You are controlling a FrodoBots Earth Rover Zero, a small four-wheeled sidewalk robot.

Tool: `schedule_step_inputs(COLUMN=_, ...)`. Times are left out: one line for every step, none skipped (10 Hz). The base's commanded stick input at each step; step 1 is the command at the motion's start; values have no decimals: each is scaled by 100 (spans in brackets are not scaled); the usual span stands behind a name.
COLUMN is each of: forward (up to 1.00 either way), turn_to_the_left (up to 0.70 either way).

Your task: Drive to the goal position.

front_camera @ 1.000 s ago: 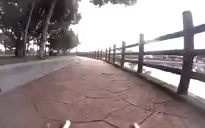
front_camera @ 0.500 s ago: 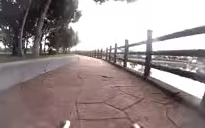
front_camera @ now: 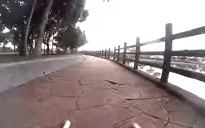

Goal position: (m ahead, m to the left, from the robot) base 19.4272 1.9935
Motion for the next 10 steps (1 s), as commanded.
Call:
schedule_step_inputs(forward=100, turn_to_the_left=1)
schedule_step_inputs(forward=100, turn_to_the_left=0)
schedule_step_inputs(forward=100, turn_to_the_left=0)
schedule_step_inputs(forward=100, turn_to_the_left=0)
schedule_step_inputs(forward=100, turn_to_the_left=0)
schedule_step_inputs(forward=100, turn_to_the_left=0)
schedule_step_inputs(forward=100, turn_to_the_left=0)
schedule_step_inputs(forward=100, turn_to_the_left=-6)
schedule_step_inputs(forward=100, turn_to_the_left=-33)
schedule_step_inputs(forward=100, turn_to_the_left=-38)
